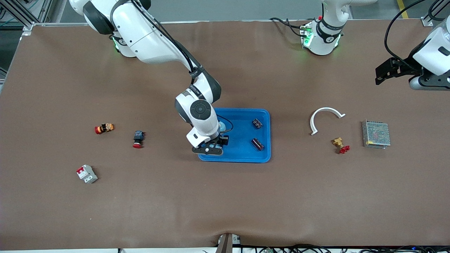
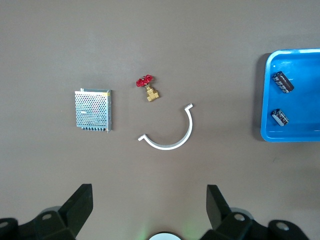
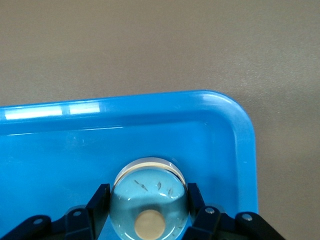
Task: Place electrolytic capacitor and blue bell in tray
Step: 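Lower the bell into the tray and open the right gripper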
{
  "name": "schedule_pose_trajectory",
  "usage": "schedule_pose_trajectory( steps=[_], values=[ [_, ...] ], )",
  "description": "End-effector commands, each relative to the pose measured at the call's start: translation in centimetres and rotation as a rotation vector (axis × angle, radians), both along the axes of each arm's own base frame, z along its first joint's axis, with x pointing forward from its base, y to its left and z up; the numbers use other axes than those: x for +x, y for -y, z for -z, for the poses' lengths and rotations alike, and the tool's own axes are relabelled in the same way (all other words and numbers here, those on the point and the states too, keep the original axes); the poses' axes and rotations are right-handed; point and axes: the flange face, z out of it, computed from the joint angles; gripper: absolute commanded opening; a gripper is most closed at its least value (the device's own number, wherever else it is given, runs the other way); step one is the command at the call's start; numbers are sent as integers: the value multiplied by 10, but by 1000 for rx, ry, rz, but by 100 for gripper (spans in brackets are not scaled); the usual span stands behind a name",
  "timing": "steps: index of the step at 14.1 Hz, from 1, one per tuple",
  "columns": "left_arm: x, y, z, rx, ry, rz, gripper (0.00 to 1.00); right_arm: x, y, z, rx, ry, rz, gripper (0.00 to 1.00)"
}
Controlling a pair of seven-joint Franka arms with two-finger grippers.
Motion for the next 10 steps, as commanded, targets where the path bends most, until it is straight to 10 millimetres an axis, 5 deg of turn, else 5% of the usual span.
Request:
schedule_pose_trajectory(
  steps=[1, 3, 8, 10],
  values=[
    [-1, -3, -3, -9, 5, -1, 100, 3, -6, 0, -7, 23, 11, 52],
    [-1, -3, -3, -9, 7, 1, 100, 8, 0, -1, -7, 25, 21, 100],
    [-2, 1, -3, -8, 6, -1, 100, 15, 5, -28, 1, 34, 22, 100],
    [-2, 2, -4, -8, 8, -11, 100, 13, 11, -69, -30, -3, 25, 100]
  ],
)
